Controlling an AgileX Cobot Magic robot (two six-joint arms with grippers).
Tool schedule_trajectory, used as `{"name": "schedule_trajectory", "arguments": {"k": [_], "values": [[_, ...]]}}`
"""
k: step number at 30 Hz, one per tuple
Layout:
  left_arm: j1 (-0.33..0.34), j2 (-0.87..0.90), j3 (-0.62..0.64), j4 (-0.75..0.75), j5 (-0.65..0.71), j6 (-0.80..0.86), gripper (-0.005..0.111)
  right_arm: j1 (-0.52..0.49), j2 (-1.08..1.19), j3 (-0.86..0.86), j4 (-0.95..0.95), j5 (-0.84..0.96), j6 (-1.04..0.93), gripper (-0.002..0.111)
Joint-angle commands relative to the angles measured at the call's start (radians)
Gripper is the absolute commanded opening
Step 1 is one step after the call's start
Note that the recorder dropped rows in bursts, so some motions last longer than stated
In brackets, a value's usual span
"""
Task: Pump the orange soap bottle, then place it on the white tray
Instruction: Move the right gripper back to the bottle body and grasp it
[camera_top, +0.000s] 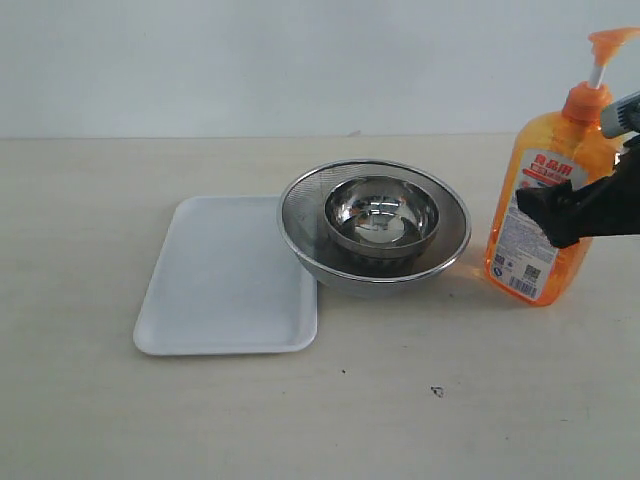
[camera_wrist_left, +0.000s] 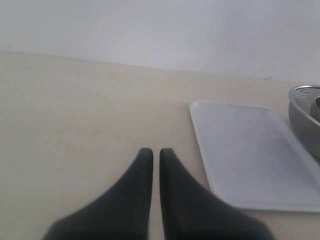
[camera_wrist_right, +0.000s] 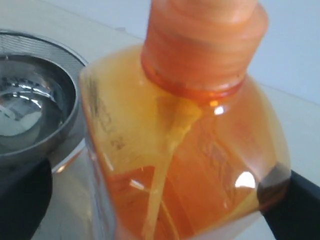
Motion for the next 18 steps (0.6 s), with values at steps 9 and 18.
{"name": "schedule_trajectory", "arguments": {"k": [9, 18], "values": [[0.003, -0.002, 0.004, 0.003, -0.012, -0.005, 0.005, -0.004, 0.001, -0.007, -0.025, -0.082, 0.136, 0.105], [0.003, -0.002, 0.004, 0.003, -0.012, -0.005, 0.005, -0.004, 0.001, -0.007, -0.012, -0.1, 0.168, 0.105]]}}
